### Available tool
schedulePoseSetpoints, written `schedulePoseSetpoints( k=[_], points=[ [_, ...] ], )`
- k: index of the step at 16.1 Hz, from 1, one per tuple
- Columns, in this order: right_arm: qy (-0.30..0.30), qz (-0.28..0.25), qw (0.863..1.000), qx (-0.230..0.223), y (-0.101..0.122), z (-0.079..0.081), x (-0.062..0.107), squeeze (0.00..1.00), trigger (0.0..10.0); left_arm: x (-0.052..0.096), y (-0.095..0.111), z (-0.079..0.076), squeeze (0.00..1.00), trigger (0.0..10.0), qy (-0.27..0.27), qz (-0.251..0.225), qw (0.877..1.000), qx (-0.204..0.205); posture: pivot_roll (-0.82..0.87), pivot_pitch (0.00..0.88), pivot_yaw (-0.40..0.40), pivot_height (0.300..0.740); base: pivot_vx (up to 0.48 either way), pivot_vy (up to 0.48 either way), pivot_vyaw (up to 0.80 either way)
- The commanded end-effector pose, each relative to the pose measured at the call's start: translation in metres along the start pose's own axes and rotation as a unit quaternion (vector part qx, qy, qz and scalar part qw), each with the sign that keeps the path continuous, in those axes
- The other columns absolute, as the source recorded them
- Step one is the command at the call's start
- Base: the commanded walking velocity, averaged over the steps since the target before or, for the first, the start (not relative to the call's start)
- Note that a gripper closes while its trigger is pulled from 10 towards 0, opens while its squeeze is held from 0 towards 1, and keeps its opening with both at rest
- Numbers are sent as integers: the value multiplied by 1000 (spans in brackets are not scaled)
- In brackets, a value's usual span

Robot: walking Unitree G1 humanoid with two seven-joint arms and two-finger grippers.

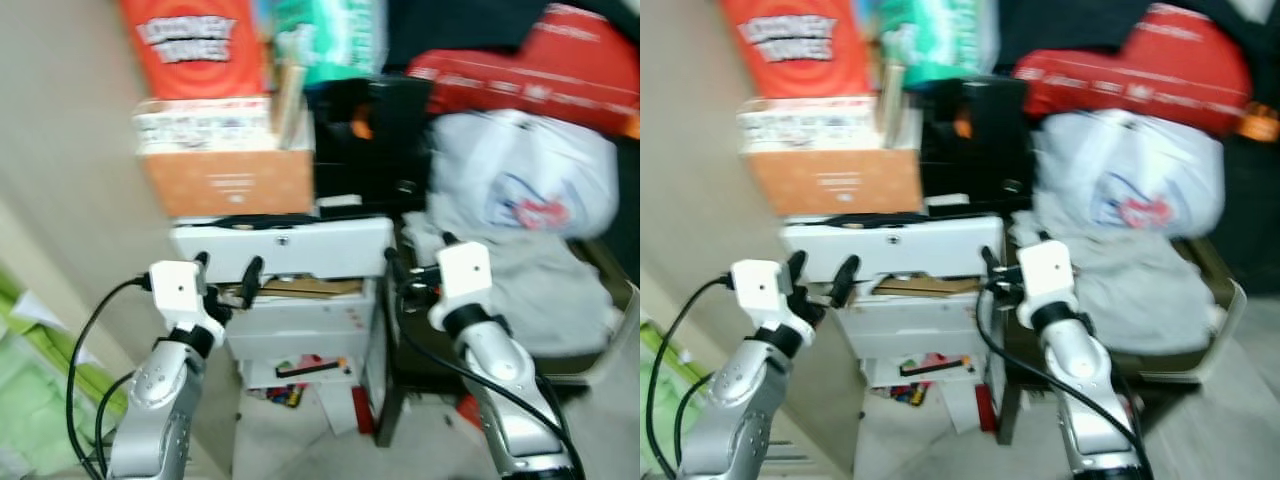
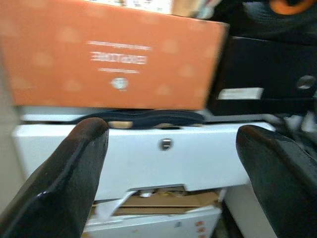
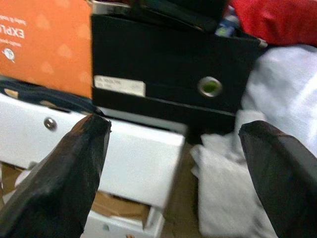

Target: Clean up the room

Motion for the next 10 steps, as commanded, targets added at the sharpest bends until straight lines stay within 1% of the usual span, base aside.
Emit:
schedulePoseSetpoints(
  k=[1,4,5,7,8,10],
  points=[
    [10,-1,1000,-7,0,7,-3,0,10000,2,-1,9,0,10000,10,8,1000,-4,-71,0,6,740,0,0,531],
    [7,9,1000,-20,-3,11,-7,0,10000,-1,-14,12,0,10000,10,43,999,5,-74,0,19,740,0,0,0],
    [-1,15,1000,-20,-7,8,-6,0,10000,1,-21,17,0,10000,11,62,998,5,-74,0,24,740,0,0,0],
    [-16,31,999,-33,-14,2,-1,0,10000,5,-28,24,0,10000,17,82,996,-7,-74,0,30,740,0,0,0],
    [-21,39,998,-38,-17,1,2,0,10000,6,-29,25,0,10000,18,87,996,-5,-76,0,30,740,0,0,0],
    [-22,48,998,-35,-22,1,5,0,10000,8,-34,23,0,10000,10,101,995,-4,-77,0,28,740,0,0,0]
  ],
)
Point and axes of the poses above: a point about 5 cm out from each wrist's last joint towards the gripper, its own x axis pointing back from the gripper into the wrist, its own y axis along the axis of the wrist's last joint, z = x × y, the point moved 3 cm from there along -x, pointing out of the wrist towards the gripper, and after that the axes turned 1 degree about x, right-handed, at the moved point
